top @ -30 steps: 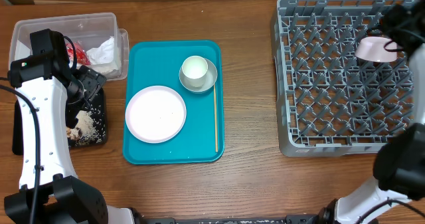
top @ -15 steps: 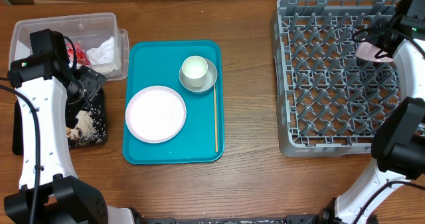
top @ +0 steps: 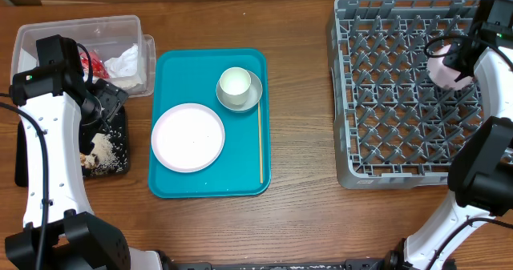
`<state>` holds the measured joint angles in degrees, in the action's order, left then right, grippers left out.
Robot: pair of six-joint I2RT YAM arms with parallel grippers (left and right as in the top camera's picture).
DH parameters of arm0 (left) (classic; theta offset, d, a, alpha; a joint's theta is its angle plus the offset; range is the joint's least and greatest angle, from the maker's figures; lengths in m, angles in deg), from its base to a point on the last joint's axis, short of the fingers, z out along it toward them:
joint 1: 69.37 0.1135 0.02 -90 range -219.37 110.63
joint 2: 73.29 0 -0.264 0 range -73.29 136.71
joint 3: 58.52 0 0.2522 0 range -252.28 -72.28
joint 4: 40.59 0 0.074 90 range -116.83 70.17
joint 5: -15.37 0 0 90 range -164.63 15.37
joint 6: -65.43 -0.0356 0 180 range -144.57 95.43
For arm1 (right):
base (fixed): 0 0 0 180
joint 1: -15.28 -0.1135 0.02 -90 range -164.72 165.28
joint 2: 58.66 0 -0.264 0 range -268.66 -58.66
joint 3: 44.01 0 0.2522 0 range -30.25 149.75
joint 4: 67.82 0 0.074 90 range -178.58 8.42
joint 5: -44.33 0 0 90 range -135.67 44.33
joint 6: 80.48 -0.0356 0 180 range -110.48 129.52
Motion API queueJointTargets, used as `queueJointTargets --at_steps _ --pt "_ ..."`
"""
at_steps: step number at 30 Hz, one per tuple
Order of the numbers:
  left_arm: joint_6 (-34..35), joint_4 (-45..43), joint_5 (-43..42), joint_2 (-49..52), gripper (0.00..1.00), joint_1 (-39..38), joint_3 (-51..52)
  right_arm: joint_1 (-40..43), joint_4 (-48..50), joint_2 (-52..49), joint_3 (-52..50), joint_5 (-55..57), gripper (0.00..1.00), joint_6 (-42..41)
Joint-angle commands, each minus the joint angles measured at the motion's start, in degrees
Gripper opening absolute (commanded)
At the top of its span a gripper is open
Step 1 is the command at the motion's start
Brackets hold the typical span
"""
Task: Sort waste into correct bins and load items into the dishwasher
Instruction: 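Release the bowl in the rack and move right gripper back to tray, then grasp the white cup on the saucer with right gripper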
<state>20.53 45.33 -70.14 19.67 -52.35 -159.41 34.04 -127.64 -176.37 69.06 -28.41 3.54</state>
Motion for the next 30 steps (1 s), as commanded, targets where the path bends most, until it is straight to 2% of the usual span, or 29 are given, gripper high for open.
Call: queueJointTargets --at_steps 1,7,8,9,10,11,12,13,17,19,22,25,30 --pt "1.2 -0.1 0.0 -0.7 1.00 0.2 0.3 0.2 -0.9 1.5 0.2 2.8 0.04 -1.4" --pt "1.2 -0.1 0.0 -0.7 1.00 0.2 0.3 -0.7 -0.3 9.9 0.2 -7.5 0.05 -2.0" --pt "1.2 -0.1 -0.1 -0.7 1.00 0.2 0.3 -0.9 0.1 11.7 0.2 -11.3 0.10 -2.0" --pt "1.2 -0.1 0.0 -0.7 0.99 0.2 0.3 -1.0 0.4 13.3 0.2 -15.7 0.16 -2.0" --pt "1.2 -0.1 0.0 -0.7 1.00 0.2 0.3 -1.2 0.5 16.6 0.2 -28.3 0.30 -2.0" --pt "1.2 -0.1 0.0 -0.7 1.00 0.2 0.3 -1.2 0.0 18.0 0.2 -36.5 0.47 -2.5" --pt "1.2 -0.1 0.0 -0.7 1.00 0.2 0.3 -1.1 -0.8 19.1 0.2 -44.4 0.70 -3.8" --pt "1.2 -0.1 0.0 -0.7 1.00 0.2 0.3 -1.2 -2.3 20.2 0.2 -54.4 0.85 -5.3" --pt "1.2 -0.2 0.0 -0.7 1.00 0.2 0.3 -4.4 -3.0 20.5 0.0 -78.3 0.96 -5.8" --pt "1.2 -0.2 0.0 -0.7 1.00 0.2 0.3 -8.0 -3.9 20.3 -0.3 -77.8 1.00 -5.8" --pt "1.2 -0.2 -0.1 -0.7 1.00 0.2 0.3 -15.7 -5.7 20.1 -0.8 -68.3 1.00 -5.8" --pt "1.2 -0.2 -0.1 -0.7 1.00 0.2 0.3 -26.0 -7.4 19.3 -0.8 -53.6 1.00 -6.4" --pt "1.2 -0.2 0.0 -0.7 1.00 0.2 0.3 -44.1 -7.1 16.4 -0.8 -23.5 1.00 -14.4"
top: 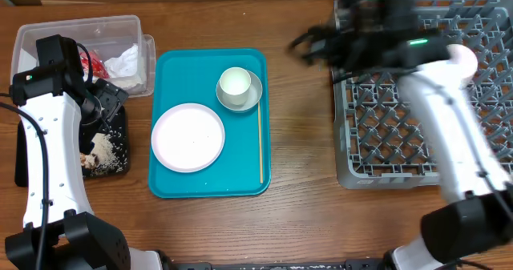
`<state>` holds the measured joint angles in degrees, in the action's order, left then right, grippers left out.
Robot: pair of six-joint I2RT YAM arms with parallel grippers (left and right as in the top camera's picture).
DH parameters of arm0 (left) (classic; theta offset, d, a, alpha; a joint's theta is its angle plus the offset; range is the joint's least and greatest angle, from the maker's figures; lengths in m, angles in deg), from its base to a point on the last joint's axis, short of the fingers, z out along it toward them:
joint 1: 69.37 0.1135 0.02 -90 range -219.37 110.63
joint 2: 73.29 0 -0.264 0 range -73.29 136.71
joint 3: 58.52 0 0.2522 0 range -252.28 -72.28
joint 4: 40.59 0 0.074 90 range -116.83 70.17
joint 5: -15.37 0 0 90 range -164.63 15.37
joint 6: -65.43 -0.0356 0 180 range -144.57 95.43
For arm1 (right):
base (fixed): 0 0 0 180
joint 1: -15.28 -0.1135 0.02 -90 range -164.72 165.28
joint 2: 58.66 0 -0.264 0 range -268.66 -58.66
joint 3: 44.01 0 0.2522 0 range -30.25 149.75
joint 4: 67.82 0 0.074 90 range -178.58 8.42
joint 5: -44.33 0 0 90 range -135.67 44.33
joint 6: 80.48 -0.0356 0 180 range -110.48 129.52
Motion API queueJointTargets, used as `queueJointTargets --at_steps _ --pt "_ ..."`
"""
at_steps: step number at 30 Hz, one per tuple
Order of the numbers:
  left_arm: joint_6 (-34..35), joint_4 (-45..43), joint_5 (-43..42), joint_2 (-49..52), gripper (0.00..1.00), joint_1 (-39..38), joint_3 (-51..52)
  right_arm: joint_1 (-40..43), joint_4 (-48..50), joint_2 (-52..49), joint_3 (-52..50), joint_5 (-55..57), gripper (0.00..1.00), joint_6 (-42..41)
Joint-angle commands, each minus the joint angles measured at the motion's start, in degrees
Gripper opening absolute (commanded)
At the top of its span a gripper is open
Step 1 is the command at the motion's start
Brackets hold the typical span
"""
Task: Sort waste into correct bins and load items into the dishwasher
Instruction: 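Grasp the white cup on the saucer with right gripper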
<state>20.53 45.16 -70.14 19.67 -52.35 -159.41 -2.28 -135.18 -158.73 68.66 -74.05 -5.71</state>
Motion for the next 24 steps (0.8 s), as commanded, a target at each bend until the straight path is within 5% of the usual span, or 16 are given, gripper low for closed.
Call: queueJointTargets --at_steps 1,8,24 --pt "1.2 -0.1 -0.1 -0.7 1.00 0.2 0.3 -11.0 1.3 -2.1 -0.4 26.8 1.00 -5.2" --pt "1.2 -0.1 0.0 -0.7 1.00 0.2 0.3 -24.2 9.4 -8.8 -0.4 44.8 1.00 -5.2" --pt "1.2 -0.1 0.0 -0.7 1.00 0.2 0.3 -27.3 21.1 -17.7 -0.4 43.7 0.83 -1.4"
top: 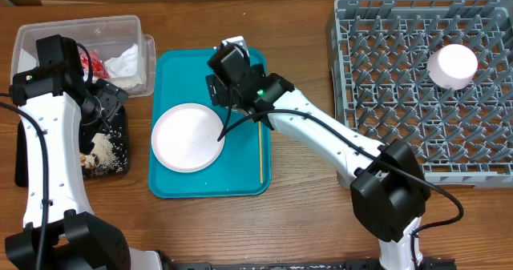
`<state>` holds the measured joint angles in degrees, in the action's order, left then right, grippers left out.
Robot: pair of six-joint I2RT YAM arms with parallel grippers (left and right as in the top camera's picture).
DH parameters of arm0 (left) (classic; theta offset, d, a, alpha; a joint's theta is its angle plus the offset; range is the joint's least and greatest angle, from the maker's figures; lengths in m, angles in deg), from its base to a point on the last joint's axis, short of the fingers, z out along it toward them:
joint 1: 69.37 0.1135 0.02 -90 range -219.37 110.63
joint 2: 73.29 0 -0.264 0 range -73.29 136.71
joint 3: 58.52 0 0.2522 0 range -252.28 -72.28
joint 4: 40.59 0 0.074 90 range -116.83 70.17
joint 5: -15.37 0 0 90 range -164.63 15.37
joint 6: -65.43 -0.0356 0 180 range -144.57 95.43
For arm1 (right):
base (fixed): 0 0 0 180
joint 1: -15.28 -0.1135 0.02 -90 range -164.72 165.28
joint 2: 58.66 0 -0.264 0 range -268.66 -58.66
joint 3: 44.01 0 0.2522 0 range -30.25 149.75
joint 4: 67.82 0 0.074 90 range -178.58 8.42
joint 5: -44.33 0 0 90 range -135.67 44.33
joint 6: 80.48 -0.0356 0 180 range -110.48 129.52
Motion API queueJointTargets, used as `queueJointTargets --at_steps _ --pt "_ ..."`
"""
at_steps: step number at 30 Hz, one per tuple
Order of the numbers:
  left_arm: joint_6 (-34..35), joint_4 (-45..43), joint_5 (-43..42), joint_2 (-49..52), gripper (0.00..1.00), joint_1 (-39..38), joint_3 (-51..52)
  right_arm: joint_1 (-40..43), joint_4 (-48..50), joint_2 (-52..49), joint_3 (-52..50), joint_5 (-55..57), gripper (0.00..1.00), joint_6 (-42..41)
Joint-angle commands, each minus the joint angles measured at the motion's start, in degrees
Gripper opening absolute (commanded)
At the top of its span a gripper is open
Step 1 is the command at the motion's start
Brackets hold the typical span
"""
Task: Sort waste into correct bins and load items into the dishwasher
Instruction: 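Grasp the white cup on the saucer with right gripper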
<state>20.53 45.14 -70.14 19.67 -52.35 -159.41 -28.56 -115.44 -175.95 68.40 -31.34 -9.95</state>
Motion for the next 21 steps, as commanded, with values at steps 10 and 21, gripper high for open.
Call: queueJointTargets --at_steps 10,21 --pt "1.2 0.0 0.0 -0.7 1.00 0.2 0.3 -3.4 3.3 -5.3 -0.1 1.3 0.73 10.6" --pt "1.2 0.0 0.0 -0.7 1.00 0.2 0.3 -3.4 3.1 -6.9 -0.1 2.2 0.45 11.0"
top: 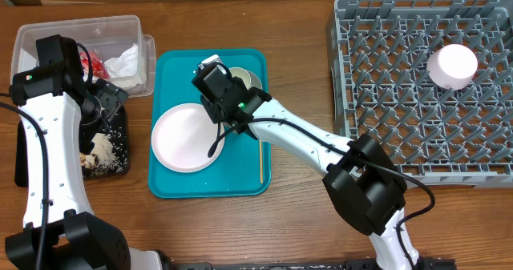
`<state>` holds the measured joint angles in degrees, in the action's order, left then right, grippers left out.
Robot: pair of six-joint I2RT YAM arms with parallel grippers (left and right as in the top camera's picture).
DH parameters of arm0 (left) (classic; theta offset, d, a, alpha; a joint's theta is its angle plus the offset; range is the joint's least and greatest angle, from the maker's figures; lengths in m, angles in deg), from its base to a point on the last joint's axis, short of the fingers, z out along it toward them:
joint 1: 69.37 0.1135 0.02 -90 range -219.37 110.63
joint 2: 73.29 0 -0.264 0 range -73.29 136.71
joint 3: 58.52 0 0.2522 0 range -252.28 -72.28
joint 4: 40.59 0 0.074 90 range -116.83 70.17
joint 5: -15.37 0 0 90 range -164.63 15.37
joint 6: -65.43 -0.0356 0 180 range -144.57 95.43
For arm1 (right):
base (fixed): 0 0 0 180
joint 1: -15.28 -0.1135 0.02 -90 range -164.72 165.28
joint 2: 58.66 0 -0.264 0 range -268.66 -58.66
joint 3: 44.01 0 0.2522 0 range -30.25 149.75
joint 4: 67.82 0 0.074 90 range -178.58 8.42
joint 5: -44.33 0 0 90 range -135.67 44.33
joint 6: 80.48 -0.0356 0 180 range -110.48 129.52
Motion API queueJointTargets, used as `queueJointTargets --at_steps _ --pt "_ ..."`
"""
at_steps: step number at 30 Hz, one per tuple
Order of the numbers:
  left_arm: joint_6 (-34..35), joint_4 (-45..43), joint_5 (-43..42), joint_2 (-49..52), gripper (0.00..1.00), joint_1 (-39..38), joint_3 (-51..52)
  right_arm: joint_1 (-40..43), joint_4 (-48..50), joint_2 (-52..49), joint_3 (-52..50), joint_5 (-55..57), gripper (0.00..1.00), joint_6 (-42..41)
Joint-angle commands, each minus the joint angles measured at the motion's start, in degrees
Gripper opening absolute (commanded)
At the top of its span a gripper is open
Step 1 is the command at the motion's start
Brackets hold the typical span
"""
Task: Sort waste into correct bins and load items into the dishwasher
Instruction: 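Grasp the white cup on the saucer with right gripper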
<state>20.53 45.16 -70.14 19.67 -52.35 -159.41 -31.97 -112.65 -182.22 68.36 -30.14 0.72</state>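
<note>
A teal tray holds a white plate, a pale cup on a saucer and a thin chopstick. My right gripper hangs over the tray between the plate's upper right rim and the cup, hiding most of the cup. Its fingers look spread and hold nothing. A white bowl sits upside down in the grey dish rack. At the left, my left gripper hovers between the two bins, seemingly open and empty.
A clear bin with red and white waste stands at the back left. A black bin with food scraps lies in front of it. The rack fills the right side of the table.
My right gripper has shifted a little left and toward the plate, from over the cup to the cup's left side. The left arm, plate and chopstick have not moved.
My right gripper was first at the white bowl in the rack. Then the arm was blurred at the rack's left end with the bowl left standing in the rack. After that the gripper was over the cup on the tray, and now beside it.
</note>
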Motion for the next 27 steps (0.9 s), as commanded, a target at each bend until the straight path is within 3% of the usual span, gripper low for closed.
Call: queueJointTargets --at_steps 1,27 --pt "1.2 -0.1 -0.1 -0.7 1.00 0.2 0.3 0.0 0.2 -0.6 -0.1 1.0 0.45 0.3" --pt "1.2 -0.1 -0.1 -0.7 1.00 0.2 0.3 0.2 -0.7 -2.7 -0.1 4.4 0.43 3.3"
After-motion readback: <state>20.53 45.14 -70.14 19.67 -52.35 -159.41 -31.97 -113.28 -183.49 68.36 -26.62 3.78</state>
